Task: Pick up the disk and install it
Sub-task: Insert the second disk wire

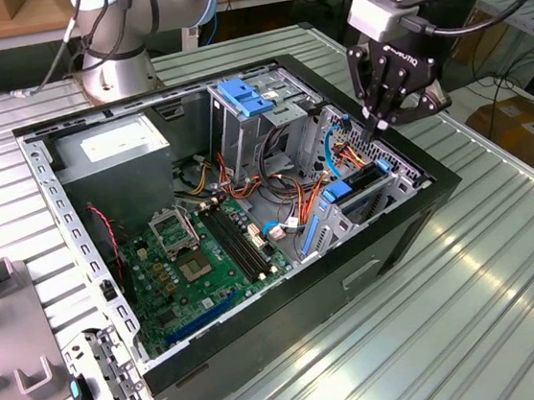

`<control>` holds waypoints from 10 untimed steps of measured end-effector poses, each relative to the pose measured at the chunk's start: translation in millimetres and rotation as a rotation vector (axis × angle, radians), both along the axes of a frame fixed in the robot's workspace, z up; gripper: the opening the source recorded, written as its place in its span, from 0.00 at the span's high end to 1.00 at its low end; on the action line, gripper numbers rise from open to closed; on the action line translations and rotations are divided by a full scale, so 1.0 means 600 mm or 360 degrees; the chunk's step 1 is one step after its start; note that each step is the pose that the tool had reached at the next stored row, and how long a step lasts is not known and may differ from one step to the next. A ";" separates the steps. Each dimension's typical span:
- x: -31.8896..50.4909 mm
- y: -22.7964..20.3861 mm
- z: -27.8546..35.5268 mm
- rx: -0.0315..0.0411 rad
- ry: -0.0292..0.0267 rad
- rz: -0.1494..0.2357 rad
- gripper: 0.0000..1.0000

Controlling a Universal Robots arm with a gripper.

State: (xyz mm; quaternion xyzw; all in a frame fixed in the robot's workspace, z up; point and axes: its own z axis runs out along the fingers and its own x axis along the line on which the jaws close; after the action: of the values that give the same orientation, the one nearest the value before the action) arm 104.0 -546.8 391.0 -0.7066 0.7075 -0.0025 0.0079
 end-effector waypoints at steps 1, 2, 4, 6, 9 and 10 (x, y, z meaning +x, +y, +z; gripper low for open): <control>0.000 0.0004 0.002 -0.0001 0.00001 0.0000 0.89; 0.000 0.0013 0.005 -0.0002 0.00000 0.0000 0.89; 0.000 0.0047 0.008 -0.0004 0.00000 0.0000 0.89; 0.000 0.0085 0.010 -0.0007 0.00000 0.0000 0.89; 0.000 0.0153 0.011 -0.0015 0.00001 0.0000 0.89; 0.000 0.0177 0.011 -0.0016 0.00000 0.0000 0.89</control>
State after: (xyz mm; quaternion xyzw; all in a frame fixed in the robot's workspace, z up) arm 103.9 -536.2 397.8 -0.7066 0.7076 -0.0059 0.0044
